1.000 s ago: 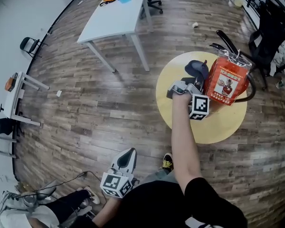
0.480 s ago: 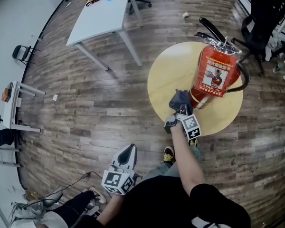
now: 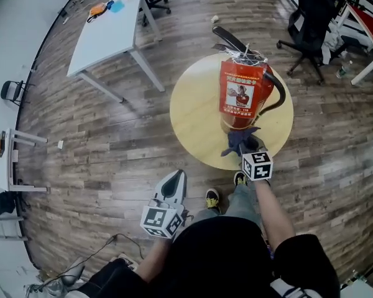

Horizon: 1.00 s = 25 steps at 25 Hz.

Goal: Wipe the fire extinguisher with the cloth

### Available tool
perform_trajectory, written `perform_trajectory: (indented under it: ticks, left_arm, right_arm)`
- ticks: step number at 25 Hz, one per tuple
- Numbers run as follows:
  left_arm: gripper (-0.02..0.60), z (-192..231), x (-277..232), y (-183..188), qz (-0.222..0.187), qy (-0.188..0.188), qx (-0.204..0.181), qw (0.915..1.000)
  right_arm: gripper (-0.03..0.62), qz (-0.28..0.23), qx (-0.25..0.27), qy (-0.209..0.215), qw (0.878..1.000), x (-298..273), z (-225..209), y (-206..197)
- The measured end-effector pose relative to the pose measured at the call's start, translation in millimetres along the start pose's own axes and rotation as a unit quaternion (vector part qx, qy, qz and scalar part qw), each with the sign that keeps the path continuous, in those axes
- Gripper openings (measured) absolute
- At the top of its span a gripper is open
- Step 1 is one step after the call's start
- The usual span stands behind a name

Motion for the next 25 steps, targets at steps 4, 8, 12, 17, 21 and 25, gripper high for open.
perform_trajectory:
  ticks: [4,8,12,17,21,25]
  left_arm:
    - [0.024,-24,-31,3,-0.005,-0.025,-0.003,0.9997]
    - [0.023,-50,-55,2,-0.007,-0.039,-0.009,0.9992]
    - [0.023,-70,-80,10,-0.012,-0.045,-0.010,0.9989]
    - [0.024,-85,-108,14,-0.028,-0.049,-0.010,0.9984]
    - [0.024,-81,-108,3,-0.021,-0.044,-0.006,0.9988]
    - [0.024,-81,-111,-1,-0.009,-0.037,-0.006,0.9993]
  right_arm:
    - [0.064,-0.063,0.098,0.005,0.993,40,-35,44]
    - [0.063,-0.202,0.138,0.005,0.970,106,-67,133]
    - [0.063,-0.244,0.221,0.030,0.944,158,-65,235]
    - [0.064,-0.227,0.285,0.061,0.929,168,-85,287]
    - [0.063,-0.239,0.298,0.046,0.923,177,-94,293]
    - [0.063,-0.222,0.350,0.053,0.909,169,-102,288]
Point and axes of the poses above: the fingertips, and each gripper's own axes: x backward along the fingers, z to its left, y out of its top, the point moved 9 cm from there along x, backward along the fingers, and after that the axes turned 13 degrees about x, right-handed, at the moved point
